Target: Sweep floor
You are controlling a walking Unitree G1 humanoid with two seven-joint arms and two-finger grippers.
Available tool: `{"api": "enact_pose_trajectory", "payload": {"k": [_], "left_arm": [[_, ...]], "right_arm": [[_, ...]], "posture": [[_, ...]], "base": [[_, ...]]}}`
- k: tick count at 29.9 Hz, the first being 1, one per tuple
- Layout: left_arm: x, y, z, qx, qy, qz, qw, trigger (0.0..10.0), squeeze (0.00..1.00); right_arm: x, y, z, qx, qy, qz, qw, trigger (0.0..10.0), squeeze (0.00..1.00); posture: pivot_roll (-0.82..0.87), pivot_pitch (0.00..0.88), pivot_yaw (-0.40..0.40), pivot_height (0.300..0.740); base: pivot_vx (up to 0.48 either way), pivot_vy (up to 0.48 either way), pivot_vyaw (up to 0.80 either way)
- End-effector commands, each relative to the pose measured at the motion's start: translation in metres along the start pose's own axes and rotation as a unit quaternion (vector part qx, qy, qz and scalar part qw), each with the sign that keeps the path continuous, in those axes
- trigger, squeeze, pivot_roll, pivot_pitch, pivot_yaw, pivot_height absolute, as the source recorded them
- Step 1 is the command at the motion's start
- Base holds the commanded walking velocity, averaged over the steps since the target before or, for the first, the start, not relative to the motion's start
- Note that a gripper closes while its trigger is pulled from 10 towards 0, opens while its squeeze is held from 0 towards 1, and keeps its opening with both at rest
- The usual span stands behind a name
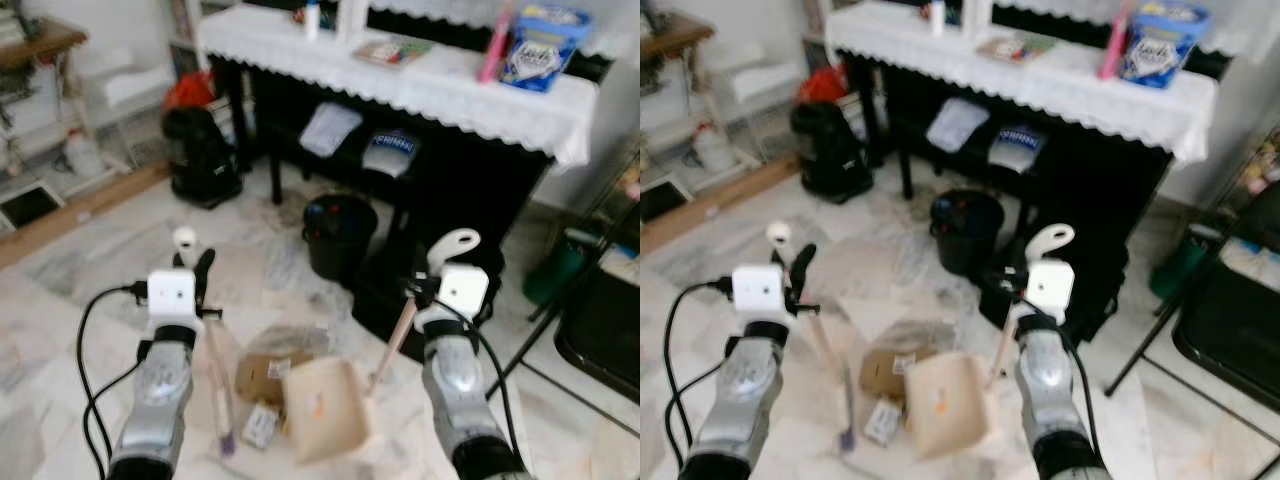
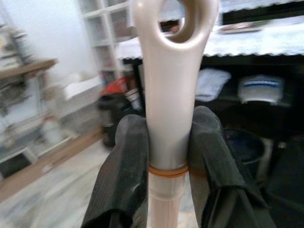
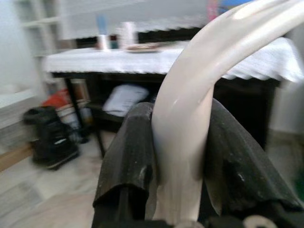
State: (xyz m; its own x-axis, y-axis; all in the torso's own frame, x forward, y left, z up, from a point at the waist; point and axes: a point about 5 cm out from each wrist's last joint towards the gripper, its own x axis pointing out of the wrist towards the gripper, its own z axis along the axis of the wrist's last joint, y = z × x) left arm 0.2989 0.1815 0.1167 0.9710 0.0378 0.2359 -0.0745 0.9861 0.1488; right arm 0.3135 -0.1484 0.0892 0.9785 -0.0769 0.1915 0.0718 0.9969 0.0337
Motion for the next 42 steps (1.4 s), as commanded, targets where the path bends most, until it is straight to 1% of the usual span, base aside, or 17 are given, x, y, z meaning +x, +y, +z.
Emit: {"api": "enact_pose_trajectory", "payload": {"k": [1,19,23,35,42], "left_arm": [[0.0027,0.0008,0.0071,-0.003,-0.018,0.002,1.000,10.0,0.00],[0.0028,-0.0009,0.0076,-0.005,-0.019,-0.002,1.000,10.0,0.00],[0.0029,0.0003,0.0078,-0.005,-0.019,-0.001,1.000,10.0,0.00],[0.0037,0.0005,0.0079,-0.005,-0.019,-0.001,1.000,10.0,0.00],[0.0023,-0.0015,0.0063,-0.002,-0.017,-0.005,1.000,10.0,0.00]], "right_arm": [[0.0070,-0.0022,0.0128,-0.012,-0.032,0.002,0.999,10.0,0.00],[0.0064,-0.0016,0.0124,-0.004,-0.031,0.000,1.000,10.0,0.00],[0.0065,-0.0012,0.0122,-0.005,-0.030,-0.001,1.000,10.0,0.00],[0.0059,-0.0017,0.0127,-0.009,-0.034,-0.001,0.999,10.0,0.00],[0.0033,-0.0063,0.0108,-0.017,-0.030,-0.011,0.999,10.0,0.00]], "posture": [[-0.01,0.076,-0.003,0.740],[0.00,0.075,0.000,0.740],[0.00,0.077,0.000,0.740],[-0.01,0.085,0.002,0.740],[-0.01,0.086,0.001,0.740]], "base": [[0.000,0.300,0.00],[0.000,0.302,0.00],[0.000,0.300,-0.48],[0.000,0.300,0.00],[0.000,0.000,0.00]]}}
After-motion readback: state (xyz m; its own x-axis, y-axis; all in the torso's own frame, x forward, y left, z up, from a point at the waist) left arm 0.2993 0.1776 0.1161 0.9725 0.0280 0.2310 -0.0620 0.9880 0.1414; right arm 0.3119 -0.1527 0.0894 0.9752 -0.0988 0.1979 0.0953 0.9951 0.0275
